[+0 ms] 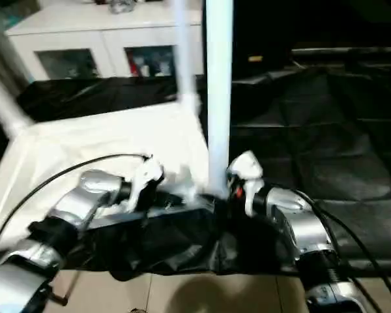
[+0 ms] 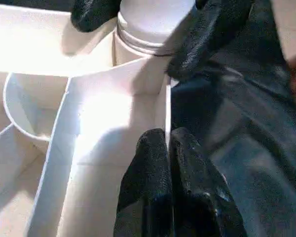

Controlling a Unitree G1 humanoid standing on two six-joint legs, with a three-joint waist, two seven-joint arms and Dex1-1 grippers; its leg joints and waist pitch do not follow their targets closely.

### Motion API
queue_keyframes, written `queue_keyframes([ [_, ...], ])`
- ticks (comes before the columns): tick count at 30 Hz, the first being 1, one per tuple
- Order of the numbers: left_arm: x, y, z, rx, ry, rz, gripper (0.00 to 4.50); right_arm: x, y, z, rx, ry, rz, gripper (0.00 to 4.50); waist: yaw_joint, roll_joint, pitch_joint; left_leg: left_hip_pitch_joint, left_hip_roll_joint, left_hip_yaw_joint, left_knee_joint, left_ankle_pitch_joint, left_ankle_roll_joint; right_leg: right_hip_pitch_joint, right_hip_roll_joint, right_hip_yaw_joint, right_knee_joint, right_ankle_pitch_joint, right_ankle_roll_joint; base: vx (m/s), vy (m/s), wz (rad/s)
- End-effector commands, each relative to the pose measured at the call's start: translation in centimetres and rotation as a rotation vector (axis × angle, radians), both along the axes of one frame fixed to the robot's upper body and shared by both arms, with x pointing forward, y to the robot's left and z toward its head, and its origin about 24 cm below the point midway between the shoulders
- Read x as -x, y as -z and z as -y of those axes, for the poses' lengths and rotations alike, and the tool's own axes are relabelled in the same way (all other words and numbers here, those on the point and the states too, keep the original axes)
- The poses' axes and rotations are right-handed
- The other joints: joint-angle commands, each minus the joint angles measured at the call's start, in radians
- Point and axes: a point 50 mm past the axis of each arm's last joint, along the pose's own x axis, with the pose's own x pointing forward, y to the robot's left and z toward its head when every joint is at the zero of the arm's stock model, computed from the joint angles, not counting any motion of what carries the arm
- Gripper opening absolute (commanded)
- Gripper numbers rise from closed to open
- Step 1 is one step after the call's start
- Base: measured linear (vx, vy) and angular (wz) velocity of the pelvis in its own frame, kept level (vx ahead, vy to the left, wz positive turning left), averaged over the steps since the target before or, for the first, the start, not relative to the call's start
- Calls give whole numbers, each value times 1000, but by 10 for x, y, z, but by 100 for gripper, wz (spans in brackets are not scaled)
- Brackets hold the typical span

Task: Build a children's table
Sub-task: Insert table leg to table base

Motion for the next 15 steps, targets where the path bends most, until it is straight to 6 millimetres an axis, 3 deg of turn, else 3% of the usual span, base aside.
queue_keyframes([
  [1,2,-7,2,23,51,10,0,4,3,-3,4,-32,-26,371,-1,-12,-64,17,34,-8,-69,-225,94,50,-55,41,-73,-227,-218,0,0,0],
  [5,1,-11,1,34,41,18,0,3,2,-3,-21,-16,-46,356,-2,-14,-67,13,33,-10,-68,-206,90,53,-55,40,-67,-175,-228,0,0,0],
  [10,-4,-14,6,57,1,34,0,-1,3,-5,-56,57,-51,310,-1,-12,-67,14,32,-9,-67,-206,89,52,-54,39,-68,-172,-231,0,0,0],
  [13,-12,-13,10,52,-99,61,0,-12,10,-3,-23,221,-38,285,-6,-11,-66,15,30,-9,-68,-219,69,49,-55,39,-71,-199,-225,0,0,0],
  [14,-22,-13,14,51,-230,90,0,-23,18,0,15,415,-31,274,-14,-10,-60,18,25,-10,-72,-253,42,46,-54,37,-78,-267,-210,0,0,0],
  [15,-24,-13,15,49,-256,95,0,-25,20,1,17,453,-34,268,-14,-10,-60,18,25,-10,-72,-253,42,46,-54,37,-78,-267,-210,0,0,0],
])
